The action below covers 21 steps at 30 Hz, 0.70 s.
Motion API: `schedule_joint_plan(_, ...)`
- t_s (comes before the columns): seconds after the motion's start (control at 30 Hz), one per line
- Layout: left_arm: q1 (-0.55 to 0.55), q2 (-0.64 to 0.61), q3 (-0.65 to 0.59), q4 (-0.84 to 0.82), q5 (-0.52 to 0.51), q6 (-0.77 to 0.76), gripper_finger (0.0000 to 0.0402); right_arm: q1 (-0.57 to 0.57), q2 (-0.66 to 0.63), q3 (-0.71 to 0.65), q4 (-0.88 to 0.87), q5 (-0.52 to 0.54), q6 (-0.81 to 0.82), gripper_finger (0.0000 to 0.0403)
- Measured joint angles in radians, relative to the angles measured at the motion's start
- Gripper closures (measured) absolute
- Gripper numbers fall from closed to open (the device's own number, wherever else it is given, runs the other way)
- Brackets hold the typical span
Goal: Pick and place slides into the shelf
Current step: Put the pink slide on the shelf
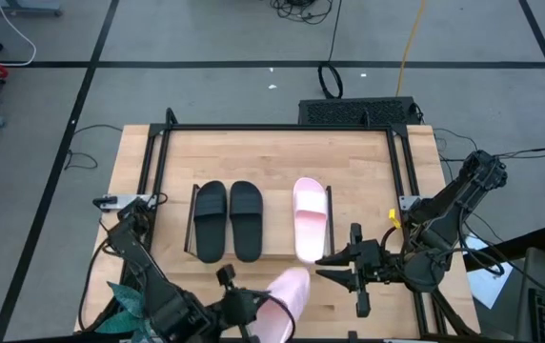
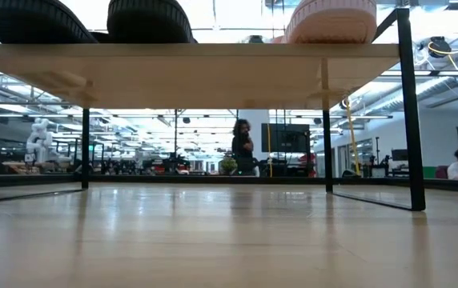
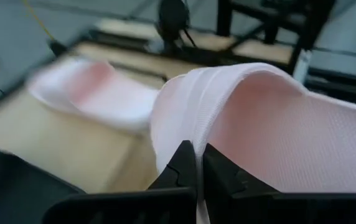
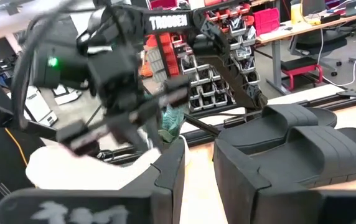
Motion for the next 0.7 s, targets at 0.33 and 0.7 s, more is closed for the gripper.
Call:
schedule_joint_plan(0.33,0.165,-0.046,0.000,-0.020,-0.128,0.270,0.0402,0.000,0.000,0.000,0.001,0.000,-0.011,0.0328)
schedule_joint_plan(0.7,0.340,-0.058,0.000,-0.031,-0.145,0.361,0.0402,0.002,-0.103,0.000,0.002,0.065,-0.165,0.0328)
